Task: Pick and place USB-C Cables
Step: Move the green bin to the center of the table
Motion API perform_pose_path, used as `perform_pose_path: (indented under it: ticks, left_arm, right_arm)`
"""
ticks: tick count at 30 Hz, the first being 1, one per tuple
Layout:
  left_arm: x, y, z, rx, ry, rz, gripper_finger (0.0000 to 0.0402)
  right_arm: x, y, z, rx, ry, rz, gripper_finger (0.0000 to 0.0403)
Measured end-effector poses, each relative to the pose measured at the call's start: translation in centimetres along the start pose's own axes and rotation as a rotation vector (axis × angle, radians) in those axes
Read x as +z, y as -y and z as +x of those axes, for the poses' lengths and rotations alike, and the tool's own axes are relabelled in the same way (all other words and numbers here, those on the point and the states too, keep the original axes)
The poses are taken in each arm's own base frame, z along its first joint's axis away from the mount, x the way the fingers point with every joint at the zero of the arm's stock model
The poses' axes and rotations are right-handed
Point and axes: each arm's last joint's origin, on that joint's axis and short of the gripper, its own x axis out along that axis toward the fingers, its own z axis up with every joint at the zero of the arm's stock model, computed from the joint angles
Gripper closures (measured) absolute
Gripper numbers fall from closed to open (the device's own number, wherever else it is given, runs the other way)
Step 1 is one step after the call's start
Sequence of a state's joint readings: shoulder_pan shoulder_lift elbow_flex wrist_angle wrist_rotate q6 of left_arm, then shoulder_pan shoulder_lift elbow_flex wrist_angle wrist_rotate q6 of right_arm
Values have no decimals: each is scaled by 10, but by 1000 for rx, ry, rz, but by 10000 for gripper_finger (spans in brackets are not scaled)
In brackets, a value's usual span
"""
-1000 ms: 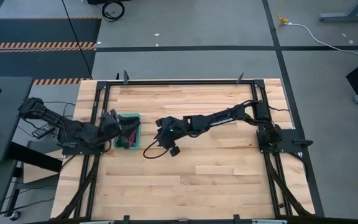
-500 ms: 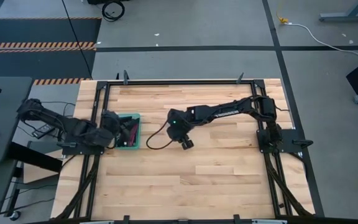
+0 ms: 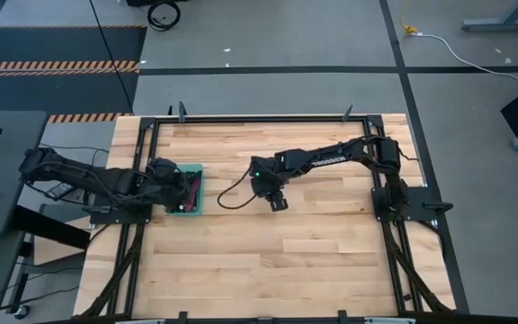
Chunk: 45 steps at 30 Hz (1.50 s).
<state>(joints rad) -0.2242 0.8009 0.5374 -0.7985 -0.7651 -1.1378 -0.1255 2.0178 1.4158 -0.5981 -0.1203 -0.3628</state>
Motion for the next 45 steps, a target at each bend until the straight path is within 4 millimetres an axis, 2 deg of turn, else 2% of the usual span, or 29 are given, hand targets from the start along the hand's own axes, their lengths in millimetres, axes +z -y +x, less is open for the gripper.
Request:
perform_pose_path:
  ticks: [7, 14, 18, 22, 34, 45]
  left_arm:
    - [2, -6, 2, 54, -11, 21, 321]
    - [0, -10, 2, 83, -41, 18, 281]
    - [-1, -12, 1, 103, -59, -3, 256]
    - [-3, -16, 1, 132, -76, -22, 243]
    - [-7, -22, 0, 168, -158, -58, 241]
    - [-13, -16, 8, 225, -209, -54, 241]
  right_arm:
    - [-3, -5, -11, 5, -8, 9, 234]
    - [-24, -4, -10, -3, 6, 7, 234]
    - [-29, 6, -20, -27, 23, 38, 234]
    - [-26, 9, -36, -52, 74, 49, 234]
    - [-13, -9, -87, -93, 233, -10, 234]
    - [-2, -21, -94, -108, 318, -71, 234]
